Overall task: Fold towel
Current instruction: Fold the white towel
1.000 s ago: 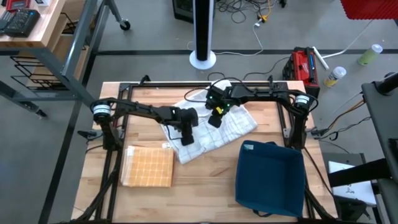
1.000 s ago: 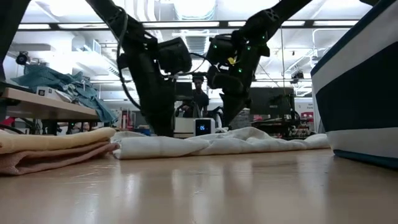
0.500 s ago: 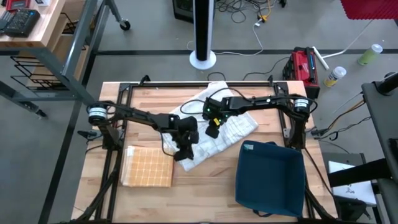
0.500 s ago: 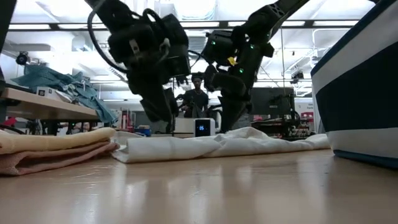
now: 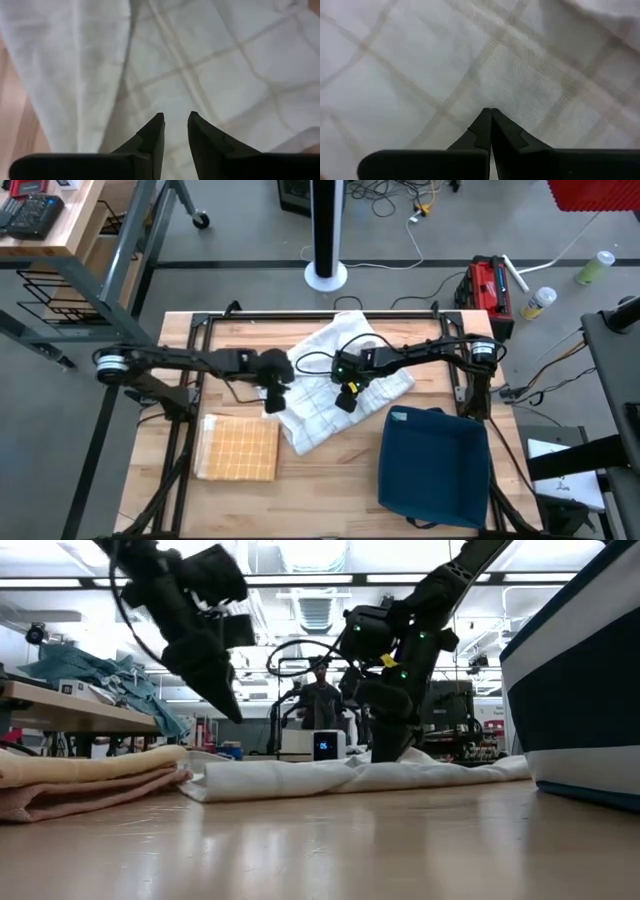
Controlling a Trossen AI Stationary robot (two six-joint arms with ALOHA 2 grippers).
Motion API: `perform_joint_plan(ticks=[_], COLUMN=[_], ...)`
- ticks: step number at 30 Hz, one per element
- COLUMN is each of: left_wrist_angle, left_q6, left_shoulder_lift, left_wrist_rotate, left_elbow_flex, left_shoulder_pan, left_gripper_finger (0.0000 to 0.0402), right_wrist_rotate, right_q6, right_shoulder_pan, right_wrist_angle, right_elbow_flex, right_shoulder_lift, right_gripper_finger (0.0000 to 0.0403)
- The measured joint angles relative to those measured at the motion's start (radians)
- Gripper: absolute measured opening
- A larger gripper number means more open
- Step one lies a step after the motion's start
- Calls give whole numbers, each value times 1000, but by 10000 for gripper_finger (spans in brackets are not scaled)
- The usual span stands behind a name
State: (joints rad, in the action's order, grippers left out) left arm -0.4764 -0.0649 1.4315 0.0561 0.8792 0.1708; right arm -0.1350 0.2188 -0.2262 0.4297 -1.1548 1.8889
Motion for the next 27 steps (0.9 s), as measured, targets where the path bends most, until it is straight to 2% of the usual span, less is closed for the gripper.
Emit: perform_joint_plan(ticks=[6, 11, 15, 22, 27], left_wrist_angle=[239, 424, 623, 695, 703], left_q6=[-4, 35, 81, 84, 140], left_shoulder_lift=[-128, -170, -144, 53, 223], left_wrist_rotate=[-2, 1, 8, 7, 49], left_elbow_flex=[-190, -309, -348, -320, -249], left_shoulder_pan=[90, 153, 197, 218, 217], left_gripper_finger=[76, 76, 76, 76, 76], right_wrist_rotate=[-38, -205, -317, -285, -149], right_q6=[0, -18, -61, -80, -83], right_shoulder_pan=[5, 11, 27, 39, 39], right_wrist_angle=[-19, -11, 2, 19, 32], right_elbow_flex=[45, 71, 76, 31, -16], right_shoulder_lift=[-6, -6, -2, -19, -67], right_gripper_finger=[0, 0, 0, 0, 0])
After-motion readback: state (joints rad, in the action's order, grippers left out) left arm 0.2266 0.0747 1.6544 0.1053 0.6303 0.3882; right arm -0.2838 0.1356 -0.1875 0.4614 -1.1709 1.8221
